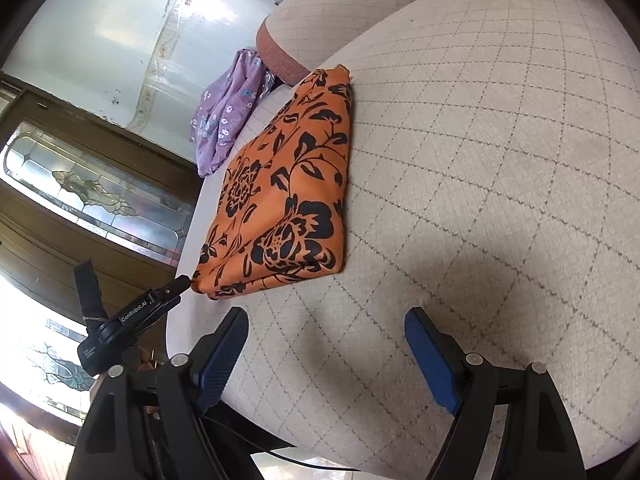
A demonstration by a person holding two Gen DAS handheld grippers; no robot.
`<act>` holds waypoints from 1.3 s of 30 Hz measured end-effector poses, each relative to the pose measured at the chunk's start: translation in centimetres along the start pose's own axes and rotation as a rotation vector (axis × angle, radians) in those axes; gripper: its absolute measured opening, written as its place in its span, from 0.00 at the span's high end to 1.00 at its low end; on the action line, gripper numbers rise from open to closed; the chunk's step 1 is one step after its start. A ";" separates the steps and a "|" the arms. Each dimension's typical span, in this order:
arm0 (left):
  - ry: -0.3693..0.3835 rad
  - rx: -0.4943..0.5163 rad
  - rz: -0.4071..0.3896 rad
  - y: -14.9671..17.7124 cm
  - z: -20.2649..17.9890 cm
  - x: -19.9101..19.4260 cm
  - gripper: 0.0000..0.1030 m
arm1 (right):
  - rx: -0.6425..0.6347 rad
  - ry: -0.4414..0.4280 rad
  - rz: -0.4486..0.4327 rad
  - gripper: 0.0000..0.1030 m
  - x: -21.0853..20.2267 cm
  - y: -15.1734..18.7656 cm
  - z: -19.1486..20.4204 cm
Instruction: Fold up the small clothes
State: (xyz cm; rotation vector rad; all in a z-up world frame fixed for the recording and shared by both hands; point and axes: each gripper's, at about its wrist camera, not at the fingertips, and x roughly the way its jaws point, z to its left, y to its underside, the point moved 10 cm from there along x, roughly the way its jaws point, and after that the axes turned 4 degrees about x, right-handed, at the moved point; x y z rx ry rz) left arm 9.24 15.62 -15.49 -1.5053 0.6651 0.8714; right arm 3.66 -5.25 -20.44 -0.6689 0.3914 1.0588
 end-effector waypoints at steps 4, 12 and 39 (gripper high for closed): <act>0.027 -0.014 -0.002 -0.4 -0.1 -0.1 0.37 | -0.003 0.000 -0.002 0.19 0.0 -0.2 0.2; 0.115 -0.031 -0.067 -4.5 -1.4 0.1 0.19 | -0.006 -0.003 -0.039 0.19 0.3 -4.3 1.3; 0.351 -0.050 0.043 -8.3 -3.7 5.6 0.78 | -0.178 0.071 0.064 0.64 10.0 -15.3 6.6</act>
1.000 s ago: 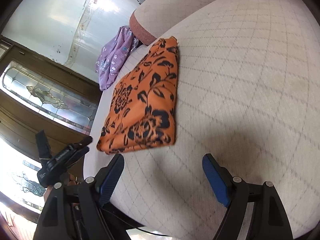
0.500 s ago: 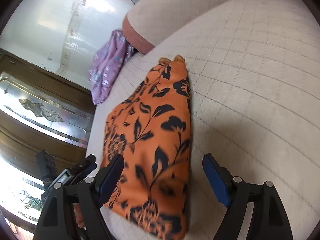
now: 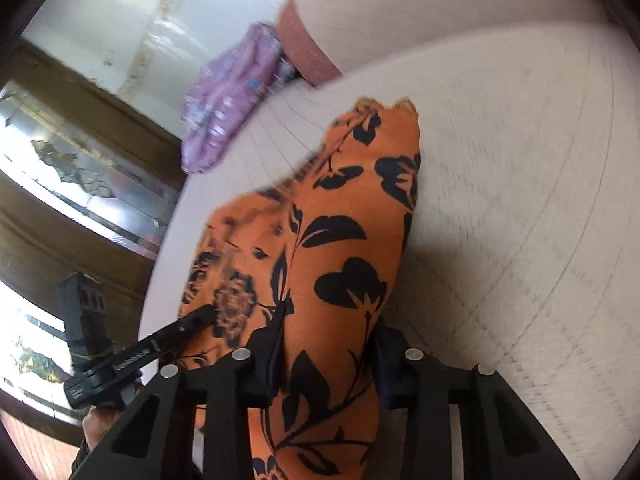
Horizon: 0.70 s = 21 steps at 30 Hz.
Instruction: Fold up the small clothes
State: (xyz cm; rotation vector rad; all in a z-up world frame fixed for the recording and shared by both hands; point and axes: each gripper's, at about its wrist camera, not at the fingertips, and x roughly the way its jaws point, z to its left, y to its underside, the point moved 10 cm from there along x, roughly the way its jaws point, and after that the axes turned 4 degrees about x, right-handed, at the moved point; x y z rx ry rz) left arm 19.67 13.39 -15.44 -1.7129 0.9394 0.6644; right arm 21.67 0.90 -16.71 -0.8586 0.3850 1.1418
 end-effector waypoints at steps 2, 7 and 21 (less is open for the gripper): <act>0.014 0.032 -0.057 -1.1 -1.9 -2.0 0.78 | -0.056 0.001 -0.054 0.64 -2.7 -1.4 1.2; 0.055 0.104 -0.165 -4.1 -7.3 -5.4 0.77 | -0.112 -0.009 -0.163 0.64 -9.1 -5.1 1.5; -0.146 0.167 0.015 1.9 -2.2 0.7 0.26 | 0.189 0.212 -0.250 0.45 -12.3 -3.1 -13.7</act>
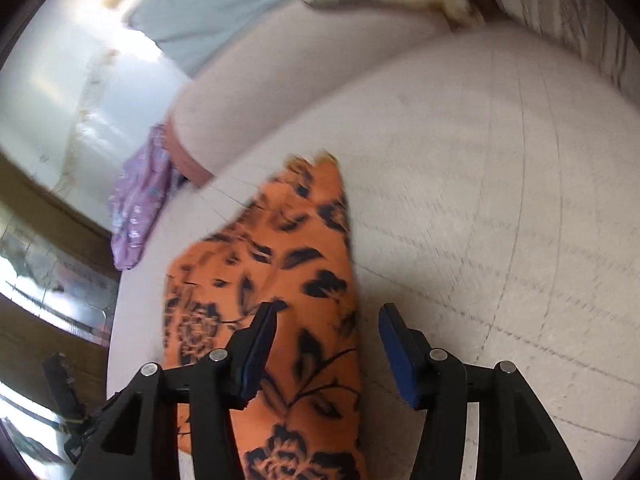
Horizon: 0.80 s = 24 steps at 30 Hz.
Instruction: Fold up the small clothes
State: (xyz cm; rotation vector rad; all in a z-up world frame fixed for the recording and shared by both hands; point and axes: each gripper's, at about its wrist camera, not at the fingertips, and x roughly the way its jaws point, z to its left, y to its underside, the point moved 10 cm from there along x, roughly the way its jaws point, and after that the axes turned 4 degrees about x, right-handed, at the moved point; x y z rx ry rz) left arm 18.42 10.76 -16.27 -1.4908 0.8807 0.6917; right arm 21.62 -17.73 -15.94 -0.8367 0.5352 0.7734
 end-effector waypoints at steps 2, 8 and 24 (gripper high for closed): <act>-0.004 -0.006 -0.024 0.2 0.5 -1.2 0.26 | -0.060 -0.059 -0.028 0.40 -1.4 -0.2 3.2; -0.009 0.006 -0.041 1.0 0.7 -3.6 0.26 | -0.238 -0.141 0.058 0.23 0.8 4.0 9.9; -0.059 0.013 -0.091 4.1 1.7 -9.6 0.18 | -0.373 0.069 -0.007 0.13 -4.8 12.3 10.2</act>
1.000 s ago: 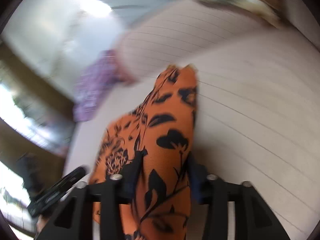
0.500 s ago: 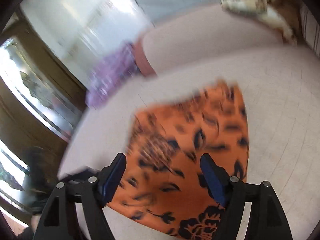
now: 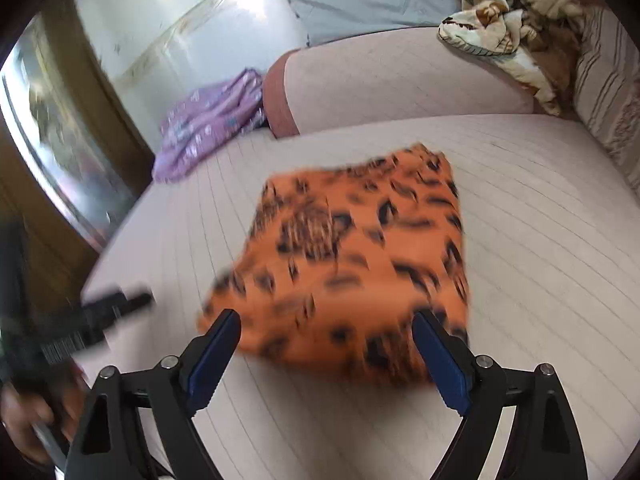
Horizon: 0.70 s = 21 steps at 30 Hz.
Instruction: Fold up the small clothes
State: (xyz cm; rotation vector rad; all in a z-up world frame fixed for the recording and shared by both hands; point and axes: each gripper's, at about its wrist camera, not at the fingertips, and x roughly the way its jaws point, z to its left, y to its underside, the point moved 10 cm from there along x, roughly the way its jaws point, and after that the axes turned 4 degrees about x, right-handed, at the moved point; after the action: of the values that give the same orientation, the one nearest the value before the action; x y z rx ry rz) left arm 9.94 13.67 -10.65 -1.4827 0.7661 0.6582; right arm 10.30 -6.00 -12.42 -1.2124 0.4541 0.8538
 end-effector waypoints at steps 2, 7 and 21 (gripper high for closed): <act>-0.009 -0.001 -0.007 0.4 -0.2 -0.7 0.18 | -0.015 0.025 0.004 0.12 -1.8 2.0 -0.6; -0.041 0.010 -0.018 1.3 -0.7 -2.2 0.18 | -0.068 0.116 -0.004 0.11 -3.8 4.9 -1.2; -0.073 0.035 -0.039 1.1 -2.1 -5.1 0.05 | -0.088 0.228 -0.021 0.07 -6.1 3.6 -2.3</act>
State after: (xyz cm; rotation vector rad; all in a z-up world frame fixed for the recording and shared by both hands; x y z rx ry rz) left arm 5.84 11.93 -7.22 -1.4303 0.6877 0.6632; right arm 4.06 -9.80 -10.99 -1.4007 0.5913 0.7270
